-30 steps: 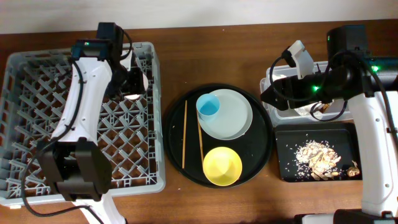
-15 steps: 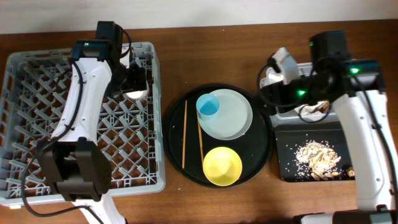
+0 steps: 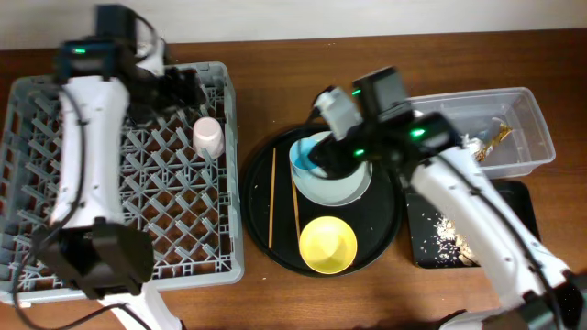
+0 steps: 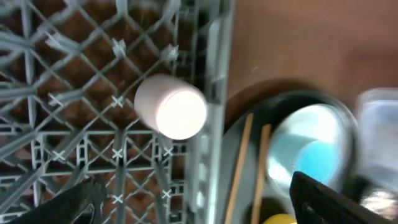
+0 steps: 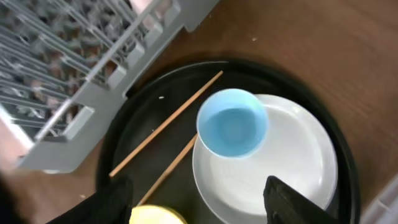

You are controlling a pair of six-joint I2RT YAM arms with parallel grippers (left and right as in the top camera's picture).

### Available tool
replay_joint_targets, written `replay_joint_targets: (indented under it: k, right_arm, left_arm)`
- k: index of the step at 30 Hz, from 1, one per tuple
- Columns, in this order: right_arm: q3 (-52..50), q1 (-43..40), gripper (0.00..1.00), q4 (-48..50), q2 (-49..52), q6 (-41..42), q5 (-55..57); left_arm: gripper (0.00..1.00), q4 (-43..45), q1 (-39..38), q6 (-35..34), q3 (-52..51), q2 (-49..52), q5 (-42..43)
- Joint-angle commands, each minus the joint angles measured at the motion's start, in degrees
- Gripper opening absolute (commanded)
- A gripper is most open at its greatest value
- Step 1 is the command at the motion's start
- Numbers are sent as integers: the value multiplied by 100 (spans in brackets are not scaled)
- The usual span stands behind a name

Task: Sort waste into correct bins and load items into the dishwasher rack
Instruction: 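Place the pink cup upside down in the dish rack with the left gripper, then grasp the blue cup with the right gripper and lift it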

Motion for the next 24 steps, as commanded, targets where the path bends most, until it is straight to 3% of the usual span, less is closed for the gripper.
replay_joint_targets:
  k: [1, 9, 16, 20, 22, 24]
  right_arm:
    - [-332, 564, 65, 494, 448, 122, 850]
    - [-339, 1261, 56, 1397, 1926, 417, 2070]
    - [-339, 1270, 45, 1491, 2011, 413, 2173]
    - [-278, 1270, 16, 1456, 1895, 566, 2173]
    - [-66, 1270, 14, 1233, 1700, 634, 2170]
    - [232, 1263, 4, 868, 1440, 649, 2177]
  left_arm:
    - [97, -229, 345, 68, 313, -444, 817]
    - [98, -870, 404, 72, 310, -527, 243]
    - [97, -870, 404, 72, 310, -527, 153]
    - [96, -870, 404, 72, 310, -527, 153]
    - [95, -870, 404, 70, 310, -527, 155]
    - [93, -874, 404, 72, 310, -527, 157]
